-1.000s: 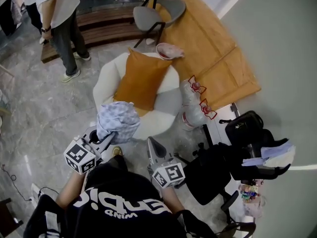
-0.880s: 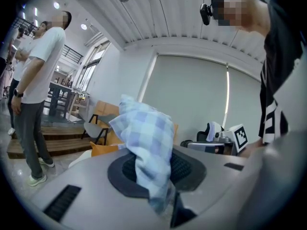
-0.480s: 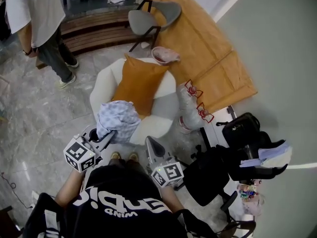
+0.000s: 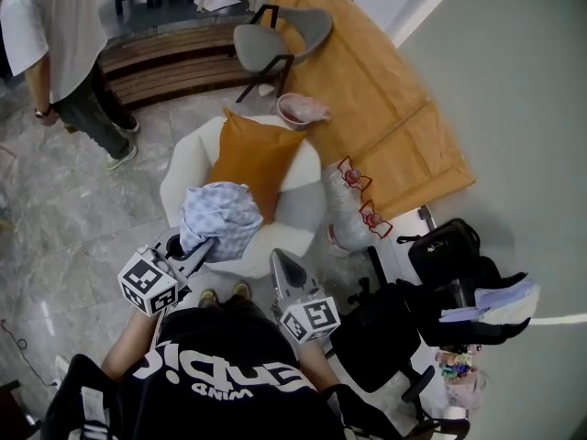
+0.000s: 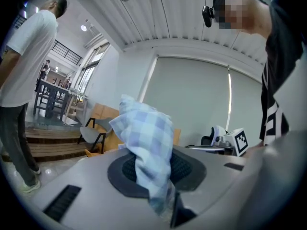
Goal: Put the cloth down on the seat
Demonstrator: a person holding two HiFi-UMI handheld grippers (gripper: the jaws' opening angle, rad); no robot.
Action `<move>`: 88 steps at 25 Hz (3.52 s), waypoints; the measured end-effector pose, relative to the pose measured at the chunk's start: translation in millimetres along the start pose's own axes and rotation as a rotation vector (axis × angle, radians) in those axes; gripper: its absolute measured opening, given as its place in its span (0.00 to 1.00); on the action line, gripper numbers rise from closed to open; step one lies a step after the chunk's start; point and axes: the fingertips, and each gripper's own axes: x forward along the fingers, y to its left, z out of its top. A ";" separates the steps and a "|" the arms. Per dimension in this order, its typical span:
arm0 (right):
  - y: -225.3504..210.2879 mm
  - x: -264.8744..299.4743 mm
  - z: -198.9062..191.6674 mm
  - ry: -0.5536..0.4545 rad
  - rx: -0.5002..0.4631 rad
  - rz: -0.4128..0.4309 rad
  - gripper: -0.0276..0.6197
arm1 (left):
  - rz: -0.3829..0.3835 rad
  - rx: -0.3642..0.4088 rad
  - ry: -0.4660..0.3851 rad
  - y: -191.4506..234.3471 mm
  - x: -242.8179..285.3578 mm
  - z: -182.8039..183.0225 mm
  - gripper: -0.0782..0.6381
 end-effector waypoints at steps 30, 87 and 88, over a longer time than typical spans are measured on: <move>-85.7 71.9 -27.9 0.101 0.052 0.072 0.07 | 0.048 -0.095 0.088 54.8 89.3 -37.7 0.22; -226.8 145.7 -420.4 0.317 0.191 -0.075 0.07 | 0.038 -0.241 0.413 212.1 230.1 -491.3 0.22; -223.9 145.6 -424.2 0.319 0.196 -0.074 0.07 | 0.042 -0.241 0.414 213.2 229.2 -496.7 0.22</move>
